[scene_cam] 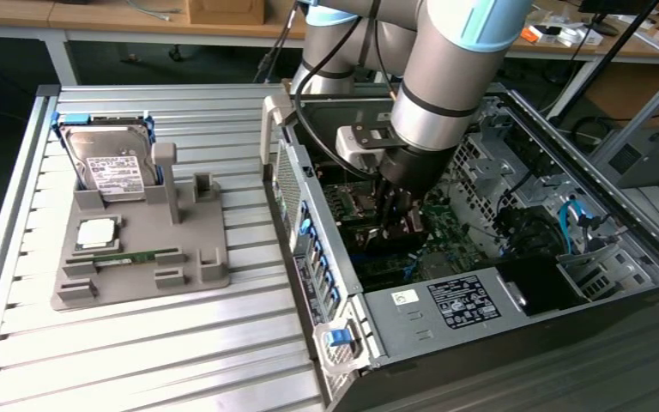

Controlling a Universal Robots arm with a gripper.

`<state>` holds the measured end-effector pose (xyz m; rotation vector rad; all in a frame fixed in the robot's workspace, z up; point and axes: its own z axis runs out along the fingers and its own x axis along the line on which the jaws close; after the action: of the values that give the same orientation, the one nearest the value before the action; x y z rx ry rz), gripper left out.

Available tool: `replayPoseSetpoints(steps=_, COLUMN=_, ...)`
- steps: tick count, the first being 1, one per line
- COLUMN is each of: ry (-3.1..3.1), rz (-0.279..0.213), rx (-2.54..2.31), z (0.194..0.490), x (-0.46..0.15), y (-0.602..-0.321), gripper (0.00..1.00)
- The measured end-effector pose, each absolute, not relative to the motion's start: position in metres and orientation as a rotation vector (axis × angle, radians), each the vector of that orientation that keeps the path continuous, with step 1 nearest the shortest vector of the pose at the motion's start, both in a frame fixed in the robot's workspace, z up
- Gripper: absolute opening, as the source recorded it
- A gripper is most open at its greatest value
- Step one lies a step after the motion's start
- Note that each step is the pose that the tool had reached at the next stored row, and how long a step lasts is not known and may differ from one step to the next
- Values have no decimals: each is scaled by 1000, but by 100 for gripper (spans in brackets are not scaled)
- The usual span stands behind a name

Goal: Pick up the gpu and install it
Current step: 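Insert the gpu into the slot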

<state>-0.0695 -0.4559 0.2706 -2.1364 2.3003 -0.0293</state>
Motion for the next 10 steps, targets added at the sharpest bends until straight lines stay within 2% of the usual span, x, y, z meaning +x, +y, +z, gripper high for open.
replayPoseSetpoints(steps=10, ry=2265, rz=-29, rx=-2173, z=271, x=-69, y=-454, gripper=27)
